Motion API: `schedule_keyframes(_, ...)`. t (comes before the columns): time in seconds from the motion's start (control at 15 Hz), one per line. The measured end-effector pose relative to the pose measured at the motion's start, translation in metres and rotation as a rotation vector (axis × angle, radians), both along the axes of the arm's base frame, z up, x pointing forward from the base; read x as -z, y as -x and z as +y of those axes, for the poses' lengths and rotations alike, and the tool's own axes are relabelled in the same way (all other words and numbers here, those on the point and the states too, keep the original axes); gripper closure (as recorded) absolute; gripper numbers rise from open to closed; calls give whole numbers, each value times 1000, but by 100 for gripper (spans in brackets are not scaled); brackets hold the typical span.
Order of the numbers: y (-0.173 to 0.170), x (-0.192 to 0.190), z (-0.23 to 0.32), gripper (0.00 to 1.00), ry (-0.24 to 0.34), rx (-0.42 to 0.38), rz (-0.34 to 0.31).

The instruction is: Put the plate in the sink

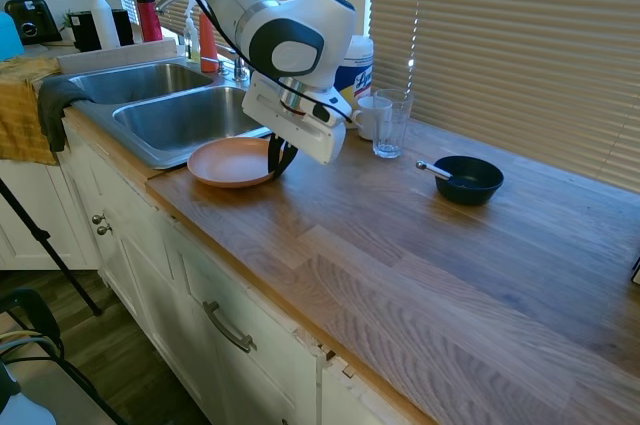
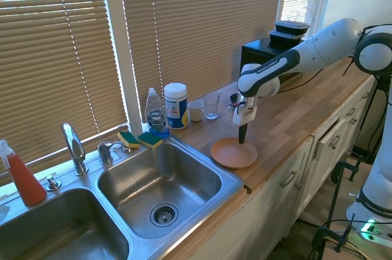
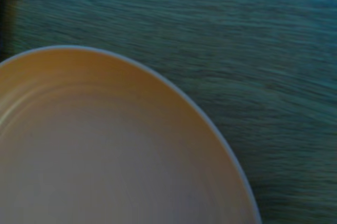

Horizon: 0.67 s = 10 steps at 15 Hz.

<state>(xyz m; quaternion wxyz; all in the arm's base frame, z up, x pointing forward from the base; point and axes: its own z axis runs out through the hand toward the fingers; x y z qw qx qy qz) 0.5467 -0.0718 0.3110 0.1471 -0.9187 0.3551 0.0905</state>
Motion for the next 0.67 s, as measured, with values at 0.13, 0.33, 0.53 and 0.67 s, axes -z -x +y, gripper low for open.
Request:
schedule_keyframes(0.13, 0, -2, -4, 100, -4, -12, -8)
schedule_keyframes(0.33, -4, -18, -4, 100, -17, -30, -14)
schedule_keyframes(0.53, -10, -53, 3, 100, -31, -56, -38)
schedule_keyframes(0.67, -16, -78, 19, 100, -35, -74, -58)
